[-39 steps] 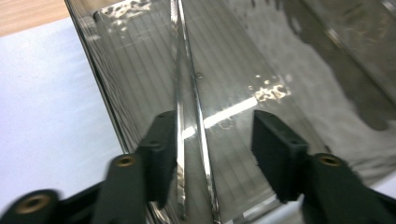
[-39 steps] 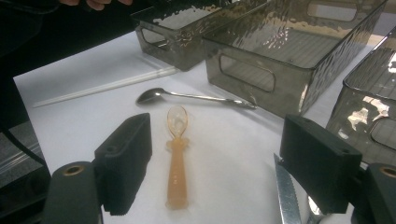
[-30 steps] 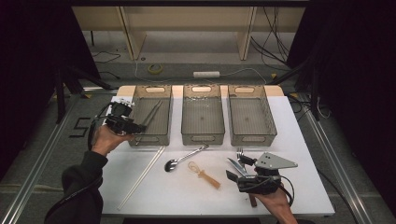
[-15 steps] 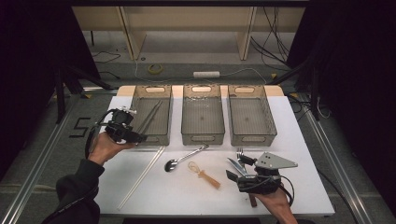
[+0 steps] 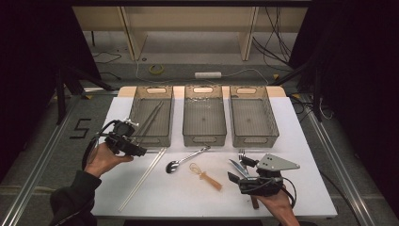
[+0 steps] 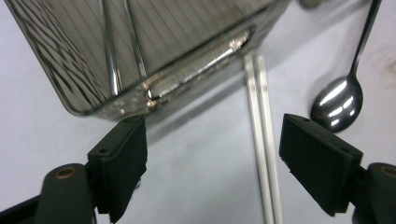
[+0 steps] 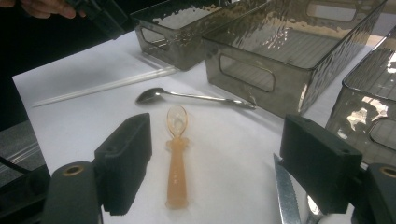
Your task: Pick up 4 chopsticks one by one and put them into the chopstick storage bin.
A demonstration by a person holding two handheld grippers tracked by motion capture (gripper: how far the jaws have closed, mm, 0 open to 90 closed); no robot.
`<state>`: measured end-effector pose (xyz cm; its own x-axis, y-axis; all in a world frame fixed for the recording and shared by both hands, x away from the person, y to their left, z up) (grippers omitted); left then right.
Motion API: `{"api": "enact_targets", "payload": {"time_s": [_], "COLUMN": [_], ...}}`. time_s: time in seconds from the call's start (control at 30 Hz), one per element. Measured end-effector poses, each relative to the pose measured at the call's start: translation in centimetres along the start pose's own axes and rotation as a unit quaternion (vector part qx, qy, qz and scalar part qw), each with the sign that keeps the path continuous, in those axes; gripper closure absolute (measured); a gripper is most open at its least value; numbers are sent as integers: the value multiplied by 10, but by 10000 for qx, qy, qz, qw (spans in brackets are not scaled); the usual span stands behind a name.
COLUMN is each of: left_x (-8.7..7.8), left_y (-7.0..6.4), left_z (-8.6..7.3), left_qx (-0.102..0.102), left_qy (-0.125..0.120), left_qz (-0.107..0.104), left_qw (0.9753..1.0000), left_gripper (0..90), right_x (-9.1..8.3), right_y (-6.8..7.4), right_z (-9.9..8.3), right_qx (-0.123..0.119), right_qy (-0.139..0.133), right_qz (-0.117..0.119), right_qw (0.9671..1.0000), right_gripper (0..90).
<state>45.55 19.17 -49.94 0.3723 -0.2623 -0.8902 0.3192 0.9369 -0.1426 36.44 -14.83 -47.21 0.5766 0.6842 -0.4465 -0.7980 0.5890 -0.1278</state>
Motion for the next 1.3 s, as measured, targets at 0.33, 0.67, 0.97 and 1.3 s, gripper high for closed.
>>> {"api": "enact_targets", "payload": {"time_s": [0.33,0.67,0.97,1.3], "left_x": [9,11,17,22], "left_y": [-3,-2,-7,-18], "left_z": [-24,-40,-56,-66], "left_qx": [74,128,200,316], "left_qy": [349,541,768,828], "left_qz": [96,206,205,165], "left_qw": [9993,9982,9966,9959], "left_gripper": [242,286,384,511], "right_x": [0,1,1,2], "right_y": [0,0,-1,-1], "right_z": [0,-1,-1,-1], "right_qx": [2,35,18,21], "right_qy": [2,20,20,23], "right_qz": [2,5,4,6], "right_qw": [10000,10000,10000,10000], "right_gripper": [260,260,260,260]}}
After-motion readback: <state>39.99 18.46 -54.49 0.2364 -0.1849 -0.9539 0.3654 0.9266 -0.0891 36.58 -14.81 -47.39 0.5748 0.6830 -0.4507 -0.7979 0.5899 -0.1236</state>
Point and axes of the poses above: each handheld gripper's, and its own axes: x roughly forward along the jaws, z roughly out of its top, y roughly to its left, the point moved 10 cm from there along x, roughly forward along the jaws, and after that the axes turned 15 degrees about -x, right-handed, at the moved point
